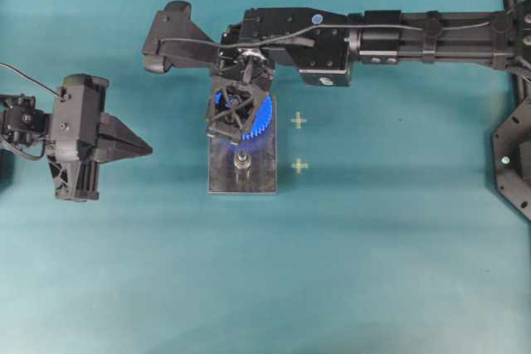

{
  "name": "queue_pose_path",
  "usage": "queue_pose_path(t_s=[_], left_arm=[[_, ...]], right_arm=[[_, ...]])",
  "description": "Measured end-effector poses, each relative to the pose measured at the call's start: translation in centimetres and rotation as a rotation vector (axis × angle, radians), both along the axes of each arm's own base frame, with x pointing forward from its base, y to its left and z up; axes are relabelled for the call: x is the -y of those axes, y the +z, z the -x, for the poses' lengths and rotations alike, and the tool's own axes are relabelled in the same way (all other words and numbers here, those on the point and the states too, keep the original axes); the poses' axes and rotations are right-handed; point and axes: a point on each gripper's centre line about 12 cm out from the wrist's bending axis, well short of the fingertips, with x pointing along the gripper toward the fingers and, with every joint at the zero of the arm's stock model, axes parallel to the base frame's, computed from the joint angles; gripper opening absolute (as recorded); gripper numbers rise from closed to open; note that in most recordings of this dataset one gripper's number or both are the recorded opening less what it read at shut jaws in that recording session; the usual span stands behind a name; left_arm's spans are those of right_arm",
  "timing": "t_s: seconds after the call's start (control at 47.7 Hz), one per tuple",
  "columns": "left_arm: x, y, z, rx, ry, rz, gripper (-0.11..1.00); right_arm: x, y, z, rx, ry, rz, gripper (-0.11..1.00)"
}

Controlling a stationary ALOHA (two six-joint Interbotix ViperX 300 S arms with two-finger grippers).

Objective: Fit the large gear onto the shaft.
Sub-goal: 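Open the right gripper and withdraw it to the right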

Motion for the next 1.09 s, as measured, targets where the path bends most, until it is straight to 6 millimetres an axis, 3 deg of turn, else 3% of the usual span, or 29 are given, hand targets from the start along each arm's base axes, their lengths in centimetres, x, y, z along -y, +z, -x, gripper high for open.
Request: queue_pose_path(t_s=[0.168, 0.377, 0.44, 0.671, 0.922, 1.09], left_arm=[[0.0, 0.0, 0.0, 0.005, 0.0, 0.0, 0.0], [0.0, 0.0, 0.0, 0.003, 0.0, 0.0, 0.0], [0.0, 0.0, 0.1, 0.006, 0.0, 0.0, 0.0], [0.0, 0.3, -0.1, 0.058, -0.001, 0.001, 0.0], [0.0, 0.5, -0.3, 0.077, -0.001, 0.002, 0.0], [0.0, 0.2, -0.3, 0.066, 0.0, 0.003, 0.0]], right_arm=[[0.2, 1.1, -0.1, 0.004, 0.006, 0.017, 0.8], [0.2, 6.8, 1.3, 0.103, 0.002, 0.035, 0.8], [0.2, 7.6, 2.2, 0.128, -0.001, 0.039, 0.8], [-0.6, 6.2, 5.8, 0.177, -0.003, 0.047, 0.8], [-1.9, 7.2, 11.1, 0.389, -0.002, 0.074, 0.8], [-2.5, 6.8, 14.5, 0.438, -0.001, 0.079, 0.8]])
